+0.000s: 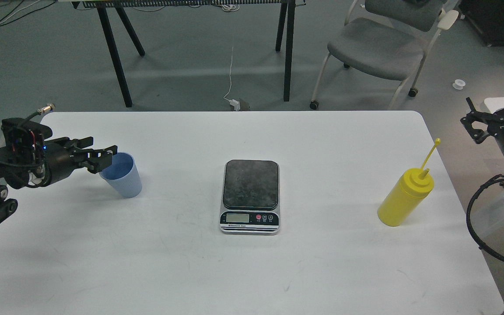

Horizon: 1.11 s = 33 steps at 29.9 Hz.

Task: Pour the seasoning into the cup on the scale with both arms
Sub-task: 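Close the left gripper around the light blue cup, then lift the cup with the left gripper and set it on the scale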

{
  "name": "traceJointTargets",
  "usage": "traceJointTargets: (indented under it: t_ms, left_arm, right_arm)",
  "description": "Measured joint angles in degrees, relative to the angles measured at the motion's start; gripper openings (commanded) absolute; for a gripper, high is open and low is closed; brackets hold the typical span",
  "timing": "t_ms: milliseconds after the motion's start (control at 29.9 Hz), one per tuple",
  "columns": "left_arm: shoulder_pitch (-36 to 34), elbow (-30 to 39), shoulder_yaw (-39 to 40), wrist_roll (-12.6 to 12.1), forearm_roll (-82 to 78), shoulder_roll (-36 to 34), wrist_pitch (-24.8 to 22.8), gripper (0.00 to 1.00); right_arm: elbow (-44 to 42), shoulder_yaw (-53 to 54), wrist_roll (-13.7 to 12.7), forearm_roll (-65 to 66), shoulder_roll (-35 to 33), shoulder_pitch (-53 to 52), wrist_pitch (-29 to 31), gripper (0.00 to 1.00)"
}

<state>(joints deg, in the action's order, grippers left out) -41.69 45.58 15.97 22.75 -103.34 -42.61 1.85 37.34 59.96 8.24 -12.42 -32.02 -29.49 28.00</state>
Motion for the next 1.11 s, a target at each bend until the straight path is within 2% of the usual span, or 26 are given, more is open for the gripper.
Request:
traceJointTargets:
  t_ms: [67,234,402,502,569,904,1105]
  left_arm:
    - [0.1,-0.3,-0.1,0.1,0.2,0.3,0.1,0.63]
    - [0.1,-1.5,-1.9,0.5,0.3,1.8,0.2,0.49]
    - [0.1,-1.9,-2.8,1.5,0.3,2.3,0.2,0.27]
    - [0.2,-2.4,-2.9,1.6,0.3,2.5,0.2,0.19]
    - [0.2,-3.0,-2.9,1.6,0.3,2.9,0.2,0.10]
    - [-0.2,-4.3,-2.9,1.9,0.5,3.6,-0.2,0.04]
    - [-2.5,0.1,-2.7,3.1,3.1,1.7,-1.1,0.04]
  right_arm:
    - [0.1,0.2,0.0,0.0,0.0,0.2,0.0,0.99]
    - [0.6,0.5,0.0,0.0,0.1,0.2,0.0,0.99]
    - [1.1,0.9,0.0,0.0,0.3,0.2,0.0,0.99]
    - [1.1,0.9,0.0,0.0,0.3,0.2,0.0,0.99]
    - [1.1,1.0,0.0,0.0,0.2,0.3,0.0,0.99]
    - [0.8,1.2,0.1,0.0,0.6,0.3,0.0,0.99]
    - [0.8,2.3,0.2,0.0,0.5,0.5,0.0,0.99]
